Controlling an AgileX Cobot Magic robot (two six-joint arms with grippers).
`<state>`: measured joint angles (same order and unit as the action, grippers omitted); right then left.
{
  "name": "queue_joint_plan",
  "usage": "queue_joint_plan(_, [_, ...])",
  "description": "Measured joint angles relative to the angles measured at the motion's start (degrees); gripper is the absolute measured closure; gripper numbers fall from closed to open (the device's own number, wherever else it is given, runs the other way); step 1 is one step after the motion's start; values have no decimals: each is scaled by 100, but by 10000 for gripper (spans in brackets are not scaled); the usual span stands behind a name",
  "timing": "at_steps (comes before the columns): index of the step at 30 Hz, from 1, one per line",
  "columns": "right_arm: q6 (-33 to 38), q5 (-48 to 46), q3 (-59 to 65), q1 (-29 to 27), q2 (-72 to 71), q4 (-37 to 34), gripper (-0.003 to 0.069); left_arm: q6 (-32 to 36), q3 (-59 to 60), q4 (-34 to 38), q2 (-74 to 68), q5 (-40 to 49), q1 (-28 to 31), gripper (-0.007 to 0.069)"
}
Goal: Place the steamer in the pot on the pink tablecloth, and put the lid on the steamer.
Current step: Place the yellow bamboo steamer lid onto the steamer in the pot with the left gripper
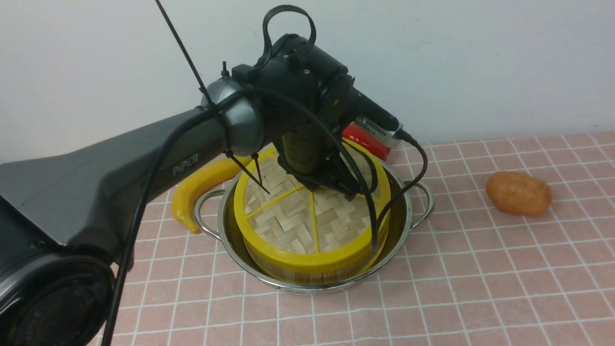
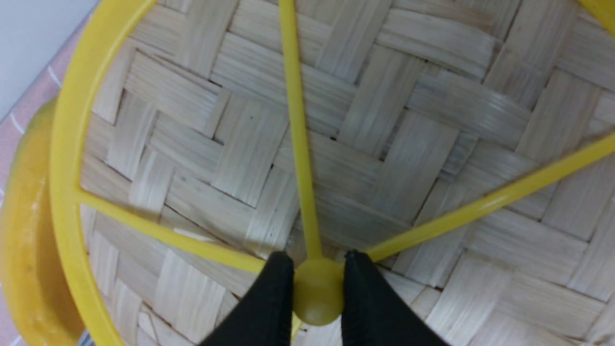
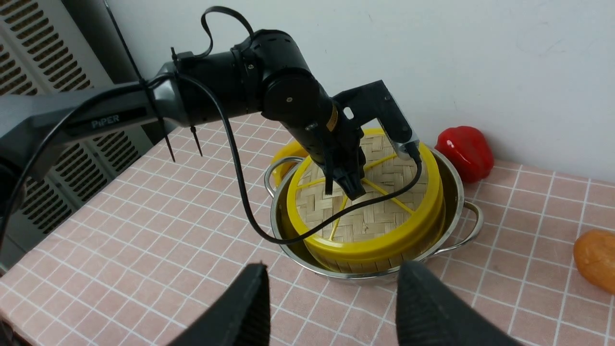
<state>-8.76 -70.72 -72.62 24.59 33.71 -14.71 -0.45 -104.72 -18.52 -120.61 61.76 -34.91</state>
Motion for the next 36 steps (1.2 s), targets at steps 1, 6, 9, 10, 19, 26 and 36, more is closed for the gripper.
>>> queue_joint_plan(1, [0, 0, 0, 0, 0, 0, 293, 0, 0, 0, -8, -1, 0, 508])
queue_joint_plan(6, [0, 0, 0, 0, 0, -11, 293, 0, -7, 29, -13, -13, 37, 508])
queue_joint_plan(9, [0, 0, 0, 0, 0, -22, 293, 0, -7, 29, -13, -13, 37, 508])
queue_joint_plan(10, [0, 0, 0, 0, 0, -28, 293, 0, -7, 29, -13, -13, 37, 508])
queue_joint_plan(19, [0, 0, 0, 0, 0, -64, 293, 45, -9, 48, -13, -139, 47, 403])
queue_joint_plan(26, [0, 0, 0, 0, 0, -107, 293, 45, -9, 42, -13, -161, 58, 397])
queue_joint_plan(36, [0, 0, 0, 0, 0, -112, 293, 5, -9, 65, -13, -161, 58, 446])
